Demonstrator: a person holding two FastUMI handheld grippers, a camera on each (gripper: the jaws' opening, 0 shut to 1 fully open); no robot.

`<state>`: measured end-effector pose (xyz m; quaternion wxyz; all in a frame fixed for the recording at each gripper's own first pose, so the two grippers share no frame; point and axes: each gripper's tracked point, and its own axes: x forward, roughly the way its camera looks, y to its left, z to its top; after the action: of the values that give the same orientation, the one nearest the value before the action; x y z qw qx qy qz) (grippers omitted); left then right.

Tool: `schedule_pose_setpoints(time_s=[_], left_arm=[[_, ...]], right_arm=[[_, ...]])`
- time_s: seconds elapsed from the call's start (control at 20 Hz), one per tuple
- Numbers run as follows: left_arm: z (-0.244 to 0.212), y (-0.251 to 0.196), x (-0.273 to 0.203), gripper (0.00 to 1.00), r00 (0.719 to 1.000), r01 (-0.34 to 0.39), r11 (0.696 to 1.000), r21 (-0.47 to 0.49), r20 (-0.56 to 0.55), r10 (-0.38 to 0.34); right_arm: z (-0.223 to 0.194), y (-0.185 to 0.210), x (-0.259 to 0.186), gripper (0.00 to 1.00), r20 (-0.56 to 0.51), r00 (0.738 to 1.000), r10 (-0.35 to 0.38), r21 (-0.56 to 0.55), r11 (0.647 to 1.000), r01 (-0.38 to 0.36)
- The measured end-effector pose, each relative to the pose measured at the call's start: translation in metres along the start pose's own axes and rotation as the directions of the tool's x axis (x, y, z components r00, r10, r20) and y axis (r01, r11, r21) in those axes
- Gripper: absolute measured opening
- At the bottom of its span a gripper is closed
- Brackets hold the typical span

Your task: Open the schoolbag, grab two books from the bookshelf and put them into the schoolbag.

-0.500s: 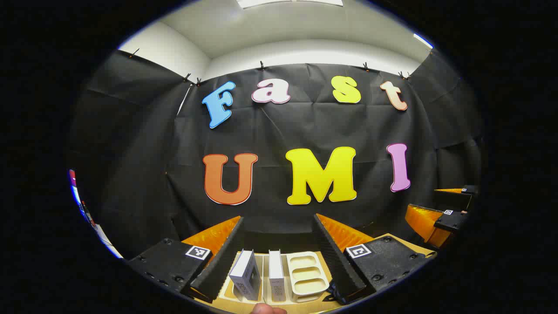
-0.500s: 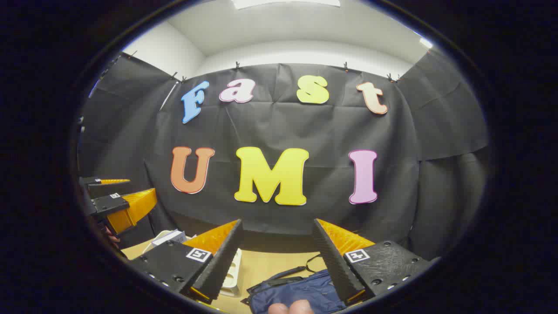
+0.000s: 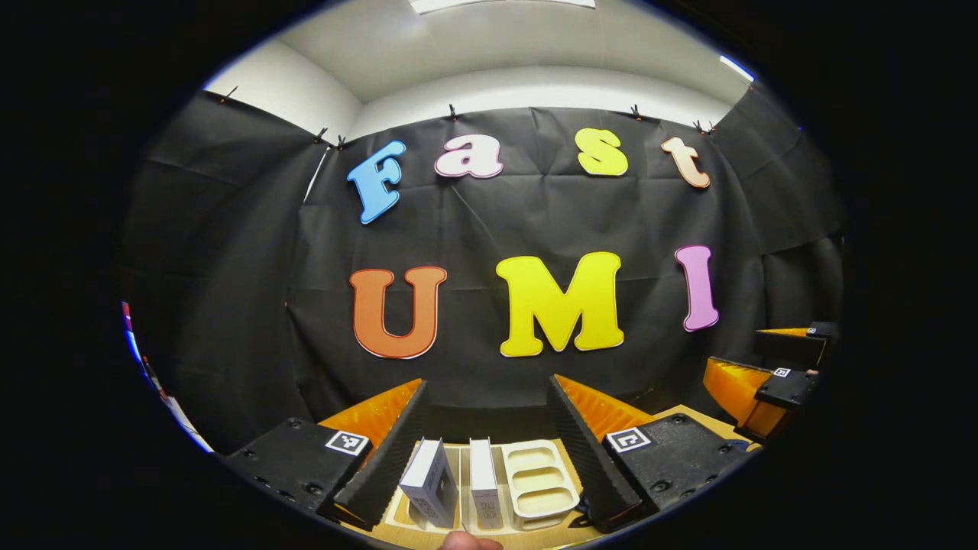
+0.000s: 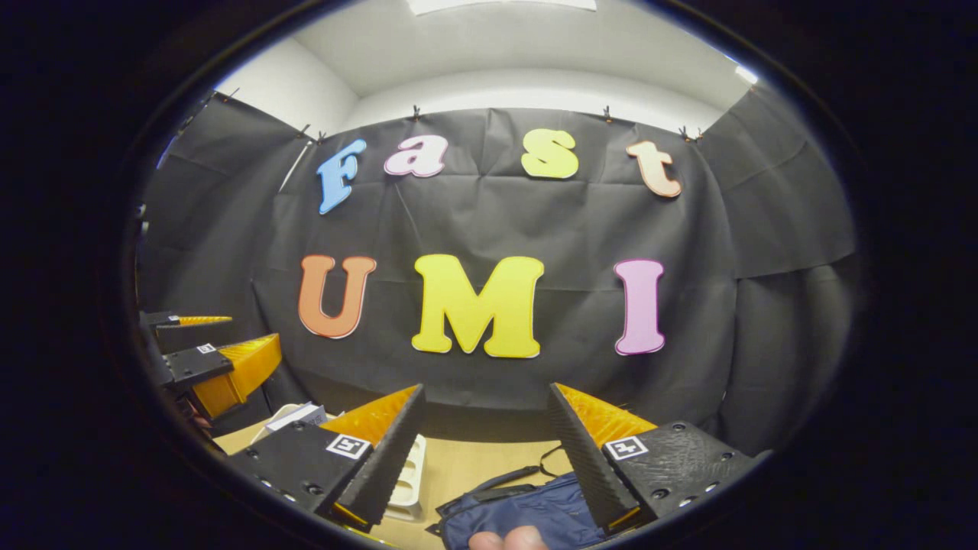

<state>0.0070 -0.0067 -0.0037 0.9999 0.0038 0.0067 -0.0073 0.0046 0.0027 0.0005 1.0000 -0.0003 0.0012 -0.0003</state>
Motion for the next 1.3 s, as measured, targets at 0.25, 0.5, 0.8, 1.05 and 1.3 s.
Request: schedule_pose_setpoints(time_s=[0.25,0.5,0.8,1.05,1.3], left_arm=[[0.0,-0.004,0.001,0.97,1.0,0.013,1.0,-0.017,0.003,-0.013],[-0.004,-0.001,-0.004,0.97,1.0,0.012,1.0,-0.014,0.002,-0.012],[-0.003,0.009,-0.012,0.96,1.0,-0.003,1.0,-0.013,0.006,0.003],[0.006,0.015,-0.011,0.96,0.999,0.0,1.0,-0.031,0.034,0.001],[0.002,0.017,-0.01,0.97,1.0,0.004,0.999,-0.041,0.029,-0.003]], right_arm=[[-0.004,-0.002,-0.001,0.95,-0.015,1.0,-0.008,0.003,1.0,0.009],[-0.012,0.0,-0.004,0.95,-0.037,0.999,-0.01,0.007,1.0,0.01],[-0.046,0.007,-0.011,0.95,-0.102,0.995,0.001,0.005,1.0,-0.001],[-0.103,0.011,-0.016,0.95,-0.196,0.981,-0.013,-0.015,1.0,0.011],[-0.164,0.014,-0.02,0.98,-0.305,0.952,-0.021,-0.017,1.0,0.017]])
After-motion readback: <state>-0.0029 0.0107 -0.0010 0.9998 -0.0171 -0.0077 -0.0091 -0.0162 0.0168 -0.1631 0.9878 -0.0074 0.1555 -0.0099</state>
